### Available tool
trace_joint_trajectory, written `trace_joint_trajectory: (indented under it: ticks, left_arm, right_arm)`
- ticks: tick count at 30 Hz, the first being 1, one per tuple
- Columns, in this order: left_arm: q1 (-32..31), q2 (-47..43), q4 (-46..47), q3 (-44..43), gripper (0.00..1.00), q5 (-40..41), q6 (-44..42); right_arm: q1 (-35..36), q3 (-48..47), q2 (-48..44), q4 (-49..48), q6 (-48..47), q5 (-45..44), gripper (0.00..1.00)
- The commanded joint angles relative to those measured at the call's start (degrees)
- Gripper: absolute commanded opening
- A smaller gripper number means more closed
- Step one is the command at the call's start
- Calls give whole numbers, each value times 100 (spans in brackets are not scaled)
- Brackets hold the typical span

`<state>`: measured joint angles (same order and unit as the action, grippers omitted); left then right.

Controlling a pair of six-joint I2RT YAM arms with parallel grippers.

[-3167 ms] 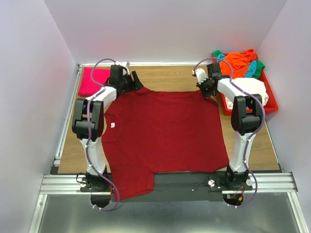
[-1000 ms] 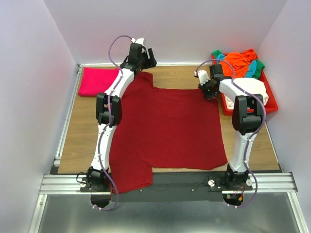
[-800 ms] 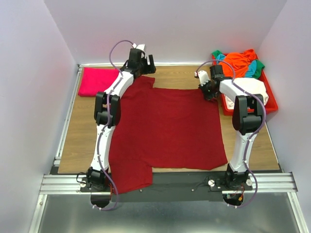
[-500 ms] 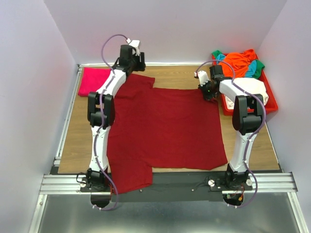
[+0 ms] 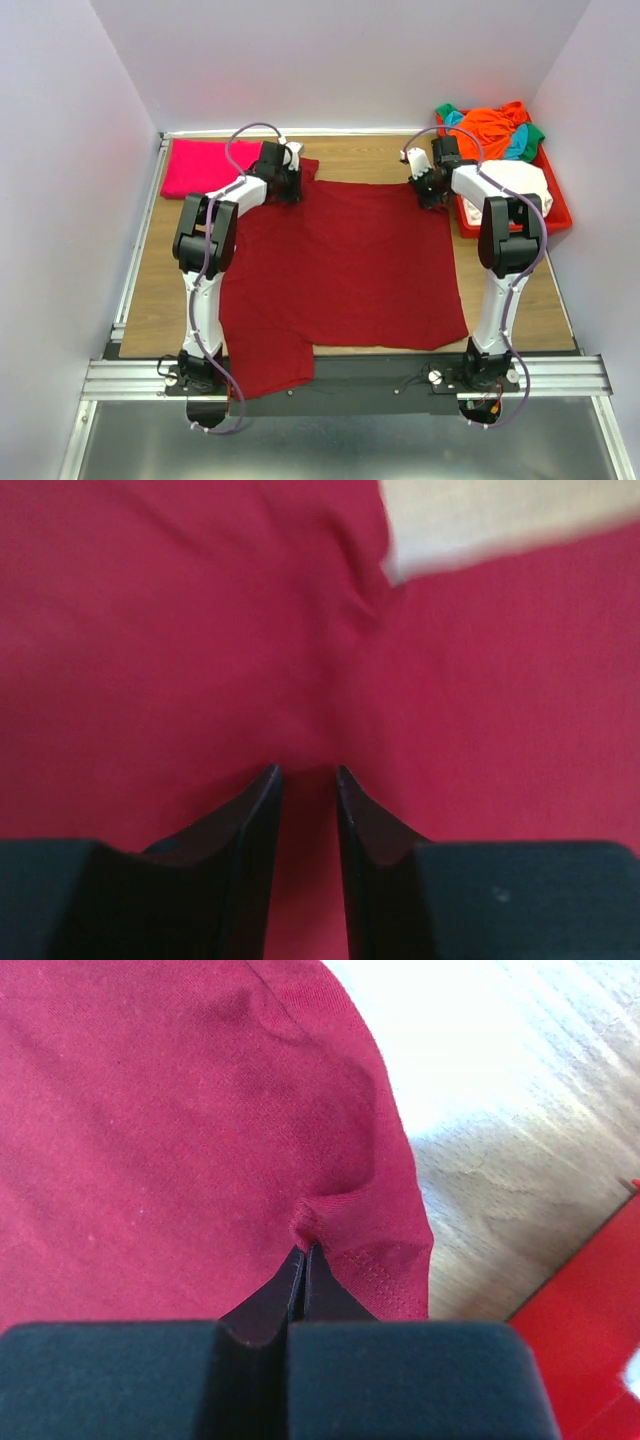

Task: Fold and stack the t-shirts
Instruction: Flatten the tshirt out

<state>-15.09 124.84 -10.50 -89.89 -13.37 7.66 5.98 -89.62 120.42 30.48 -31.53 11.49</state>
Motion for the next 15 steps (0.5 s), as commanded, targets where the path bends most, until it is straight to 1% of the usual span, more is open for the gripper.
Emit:
trace_joint_trajectory:
  ticks: [1,5,10,15]
  left_arm:
    - [-55,-381,-30,296,35,53,78]
    - [-161,-565,-171,726,34,141,130]
    - [-371,-934,-198,1666,33,27,332]
    - [-652,-1408,267,2868,32,-332,631]
  right_arm:
    - [-26,94,8,28,-20,135,1]
    - [-26,112,-19,37,-46,117,1]
    - [-26,112,-36,63,-90,12,1]
    - [-53,94,-71,55,-90,29,1]
